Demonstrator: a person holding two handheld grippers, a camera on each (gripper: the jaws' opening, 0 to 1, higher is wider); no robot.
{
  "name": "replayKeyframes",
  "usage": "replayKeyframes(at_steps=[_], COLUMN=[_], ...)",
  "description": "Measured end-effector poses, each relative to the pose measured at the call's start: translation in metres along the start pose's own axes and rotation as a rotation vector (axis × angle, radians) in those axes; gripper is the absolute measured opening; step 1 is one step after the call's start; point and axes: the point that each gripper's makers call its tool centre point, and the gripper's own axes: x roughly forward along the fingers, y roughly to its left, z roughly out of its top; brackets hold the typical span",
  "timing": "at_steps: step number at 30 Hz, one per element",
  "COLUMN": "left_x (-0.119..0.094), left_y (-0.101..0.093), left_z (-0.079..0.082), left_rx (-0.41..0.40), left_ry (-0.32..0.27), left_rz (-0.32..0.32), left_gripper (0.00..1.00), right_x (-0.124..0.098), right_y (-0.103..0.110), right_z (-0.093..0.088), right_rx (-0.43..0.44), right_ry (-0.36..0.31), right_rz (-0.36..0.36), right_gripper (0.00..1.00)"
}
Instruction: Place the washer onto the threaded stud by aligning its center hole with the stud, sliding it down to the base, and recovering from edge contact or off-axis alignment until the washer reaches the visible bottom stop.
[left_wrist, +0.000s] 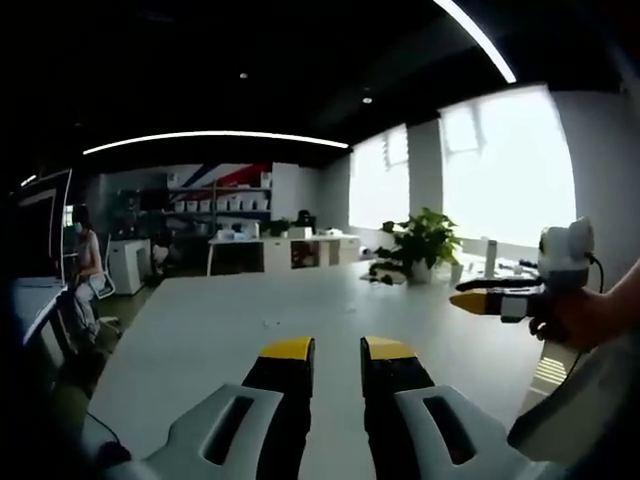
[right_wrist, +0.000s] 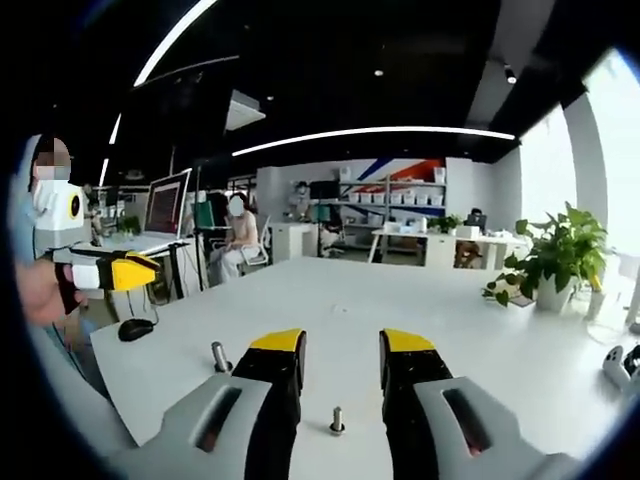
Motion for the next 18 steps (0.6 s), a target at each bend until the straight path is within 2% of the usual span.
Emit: replayKeyframes(at_steps=[8,13,18], left_x=[-0.007,-0.01,-0.014], left_y=[0.028,0.039,0.049], left_z=[0.008,0.005,0.004], left_rx=[0.014,-0.018,-0.004], left_ry=[-0.032,-0.027,-0.02], left_rz=[0.131,0.172,0.219], left_gripper=[0.24,0.24,0.26], right_x=[-0.001,-0.003,-0.004], right_y=[-0.008,-0.016,-0.023], right_z=[0.003,0.004,0.003], right_rx=[-0.001,0.012,0.035], right_ry=[-0.019,-0.022,-0.019], right_rz=[-0.038,-0.067,-0.093], right_gripper=[0.35,0.36,0.39])
